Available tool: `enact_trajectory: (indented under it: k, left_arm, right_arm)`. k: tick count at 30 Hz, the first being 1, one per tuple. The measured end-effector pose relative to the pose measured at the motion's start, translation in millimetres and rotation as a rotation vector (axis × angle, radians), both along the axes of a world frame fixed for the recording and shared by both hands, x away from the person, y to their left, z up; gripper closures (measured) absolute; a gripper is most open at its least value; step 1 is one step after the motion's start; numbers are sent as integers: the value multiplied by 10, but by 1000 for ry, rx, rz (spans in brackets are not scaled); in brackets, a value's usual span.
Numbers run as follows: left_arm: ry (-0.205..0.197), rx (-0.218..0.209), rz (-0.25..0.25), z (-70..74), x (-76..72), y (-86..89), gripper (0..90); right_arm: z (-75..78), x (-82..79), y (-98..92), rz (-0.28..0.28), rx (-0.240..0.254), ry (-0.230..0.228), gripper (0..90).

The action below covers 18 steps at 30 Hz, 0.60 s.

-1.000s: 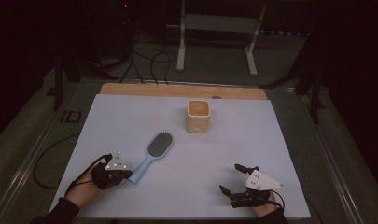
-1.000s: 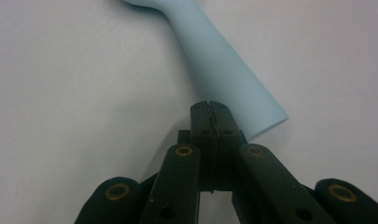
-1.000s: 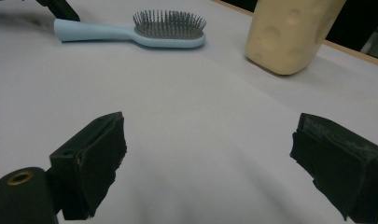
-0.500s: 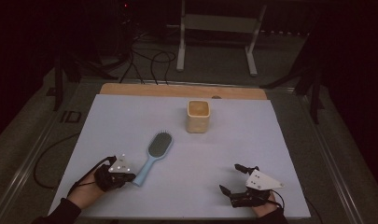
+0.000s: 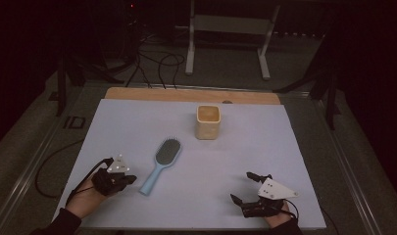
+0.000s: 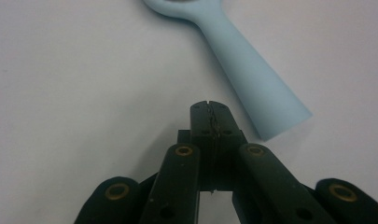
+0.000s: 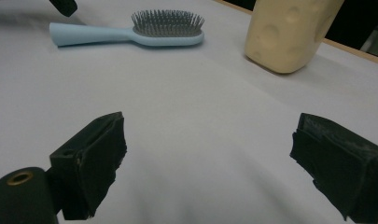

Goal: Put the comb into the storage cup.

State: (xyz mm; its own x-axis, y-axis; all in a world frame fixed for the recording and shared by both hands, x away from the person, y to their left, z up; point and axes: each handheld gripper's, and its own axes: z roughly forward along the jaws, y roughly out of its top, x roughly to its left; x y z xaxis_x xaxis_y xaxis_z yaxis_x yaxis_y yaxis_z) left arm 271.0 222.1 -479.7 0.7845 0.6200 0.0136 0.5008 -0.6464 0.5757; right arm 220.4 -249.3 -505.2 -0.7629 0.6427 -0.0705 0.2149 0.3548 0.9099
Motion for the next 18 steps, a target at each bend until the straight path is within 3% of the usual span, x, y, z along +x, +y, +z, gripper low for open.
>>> enact_trajectory:
  k: [6, 11, 14, 18]
  left_arm:
    - [-8, -4, 42, 124, -9, -13, 895]
    - [-6, -32, 82, 237, 18, -10, 880]
    - [14, -33, 115, 290, 38, -40, 880]
    - [41, -35, 121, 343, 69, -92, 879]
  right_arm:
    - [1, -2, 2, 0, 1, -1, 95]
    - [1, -1, 3, 0, 0, -2, 95]
    - [1, -6, 6, 2, -7, -4, 95]
    - [0, -2, 5, 1, -1, -2, 95]
